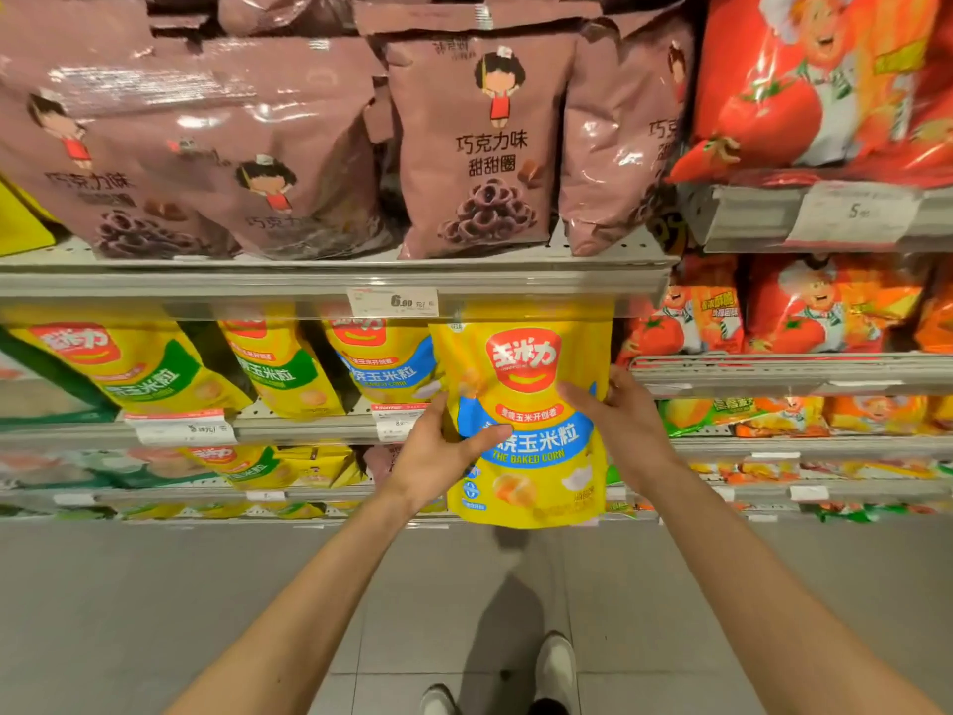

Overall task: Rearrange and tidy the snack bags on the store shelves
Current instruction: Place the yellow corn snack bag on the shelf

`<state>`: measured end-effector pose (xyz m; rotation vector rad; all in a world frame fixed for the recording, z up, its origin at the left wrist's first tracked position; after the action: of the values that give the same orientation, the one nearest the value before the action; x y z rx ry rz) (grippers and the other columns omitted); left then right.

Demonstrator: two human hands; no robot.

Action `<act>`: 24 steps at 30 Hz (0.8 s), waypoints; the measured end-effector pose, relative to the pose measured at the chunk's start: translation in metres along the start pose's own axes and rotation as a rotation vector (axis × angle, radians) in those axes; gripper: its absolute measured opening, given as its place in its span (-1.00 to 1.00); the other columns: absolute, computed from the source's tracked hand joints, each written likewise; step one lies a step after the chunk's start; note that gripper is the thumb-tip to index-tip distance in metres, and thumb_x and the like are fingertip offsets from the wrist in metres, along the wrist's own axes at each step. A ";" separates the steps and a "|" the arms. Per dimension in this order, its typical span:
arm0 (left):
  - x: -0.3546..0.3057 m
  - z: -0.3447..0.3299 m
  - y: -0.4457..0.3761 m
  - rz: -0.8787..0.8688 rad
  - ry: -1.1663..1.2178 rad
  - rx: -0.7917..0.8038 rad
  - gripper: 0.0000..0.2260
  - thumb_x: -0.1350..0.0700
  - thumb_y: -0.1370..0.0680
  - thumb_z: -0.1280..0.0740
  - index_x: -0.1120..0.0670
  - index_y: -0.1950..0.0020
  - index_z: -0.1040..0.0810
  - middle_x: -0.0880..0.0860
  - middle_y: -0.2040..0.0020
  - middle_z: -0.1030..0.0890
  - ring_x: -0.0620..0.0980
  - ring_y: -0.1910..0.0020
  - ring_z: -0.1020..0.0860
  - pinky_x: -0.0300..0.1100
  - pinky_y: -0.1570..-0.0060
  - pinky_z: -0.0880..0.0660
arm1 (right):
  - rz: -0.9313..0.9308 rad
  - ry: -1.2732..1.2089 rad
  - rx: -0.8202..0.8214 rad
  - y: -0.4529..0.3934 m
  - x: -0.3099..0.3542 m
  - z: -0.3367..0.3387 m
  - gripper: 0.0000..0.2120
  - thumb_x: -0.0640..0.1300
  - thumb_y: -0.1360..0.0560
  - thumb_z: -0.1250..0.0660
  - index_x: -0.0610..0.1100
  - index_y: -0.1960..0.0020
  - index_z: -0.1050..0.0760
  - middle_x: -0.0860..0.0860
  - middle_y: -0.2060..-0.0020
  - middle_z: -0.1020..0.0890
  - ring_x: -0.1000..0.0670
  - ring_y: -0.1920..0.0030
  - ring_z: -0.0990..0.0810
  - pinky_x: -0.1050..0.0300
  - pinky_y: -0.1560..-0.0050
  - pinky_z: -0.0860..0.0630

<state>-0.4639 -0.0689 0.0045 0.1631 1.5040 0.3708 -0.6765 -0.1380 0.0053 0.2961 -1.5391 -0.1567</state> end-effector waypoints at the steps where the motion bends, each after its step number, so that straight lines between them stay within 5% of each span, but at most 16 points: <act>1: 0.004 0.001 -0.004 -0.002 -0.062 -0.017 -0.52 0.11 -0.47 -0.58 0.01 -0.33 -0.48 -0.29 0.09 -0.70 -0.34 0.19 -0.66 -0.39 0.21 -0.57 | 0.010 -0.002 -0.004 -0.008 0.003 -0.002 -0.62 -0.15 -0.48 -0.55 -0.19 -0.25 -0.56 -0.04 -0.05 -0.77 -0.07 -0.07 -0.75 -0.02 -0.07 -0.66; 5: 0.010 0.002 -0.013 -0.025 -0.324 -0.121 -0.34 -0.09 -0.34 -0.65 -0.13 -0.29 -0.35 -0.35 0.11 -0.60 -0.36 0.15 -0.60 -0.45 0.19 -0.46 | 0.043 -0.027 -0.045 -0.027 0.015 -0.009 -0.63 -0.12 -0.49 -0.54 -0.22 -0.22 -0.56 -0.03 -0.01 -0.77 0.01 0.00 -0.75 0.06 -0.03 -0.62; 8: 0.010 -0.004 -0.027 -0.067 -0.374 -0.200 -0.32 -0.17 -0.31 -0.65 -0.14 -0.27 -0.33 -0.28 0.08 -0.58 -0.27 0.16 -0.60 -0.20 0.09 -0.49 | 0.102 -0.012 -0.116 -0.038 0.020 -0.014 -0.65 -0.09 -0.51 -0.54 -0.31 -0.10 -0.52 -0.20 0.07 -0.71 0.02 0.13 -0.66 -0.08 0.03 -0.62; 11: 0.010 -0.009 -0.044 -0.094 -0.395 -0.269 -0.28 -0.20 -0.29 -0.65 -0.06 -0.28 -0.35 -0.21 0.16 -0.57 -0.24 0.22 -0.58 -0.10 0.15 -0.50 | 0.210 0.085 -0.153 -0.042 0.019 -0.018 -0.77 -0.07 -0.56 -0.48 -0.19 -0.02 -0.50 -0.05 0.22 -0.67 0.15 0.26 -0.56 0.06 0.18 -0.53; 15: 0.012 -0.011 -0.064 -0.151 -0.457 -0.334 -0.23 -0.23 -0.30 -0.63 -0.01 -0.34 -0.33 -0.12 0.20 -0.54 -0.11 0.22 -0.57 -0.08 0.25 -0.45 | 0.312 0.268 -0.103 -0.047 0.007 -0.023 -0.58 0.05 -0.51 -0.50 -0.07 -0.26 -0.46 -0.11 -0.01 -0.67 -0.02 -0.02 -0.67 -0.09 -0.07 -0.61; 20: 0.019 -0.011 -0.082 -0.229 -0.476 -0.402 -0.19 -0.27 -0.29 -0.62 0.04 -0.38 -0.38 -0.08 0.22 -0.57 0.04 0.17 -0.61 -0.01 0.17 -0.54 | 0.350 0.355 -0.148 -0.060 -0.007 -0.027 -0.49 -0.08 -0.47 -0.57 0.00 -0.32 -0.41 -0.06 -0.27 -0.57 0.01 -0.25 -0.60 0.16 -0.26 -0.52; 24: 0.018 -0.013 -0.095 -0.317 -0.481 -0.461 -0.24 -0.25 -0.31 -0.61 0.03 -0.37 -0.41 -0.10 0.28 -0.59 -0.06 0.25 -0.57 -0.07 0.16 -0.51 | 0.333 0.328 -0.212 -0.081 -0.006 -0.029 -0.41 0.16 -0.31 -0.57 0.21 -0.23 -0.36 -0.06 -0.24 -0.56 -0.07 -0.19 -0.65 -0.25 -0.15 -0.65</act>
<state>-0.4631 -0.1531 -0.0449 -0.3297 0.9196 0.3799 -0.6406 -0.2105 -0.0239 -0.1020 -1.2135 -0.0066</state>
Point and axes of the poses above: each hand's wrist, its own y-axis away from the middle knuckle, its own z-axis out of the back of the hand, x = y × z, the point moved 1 cm from there along -y, towards the middle knuckle
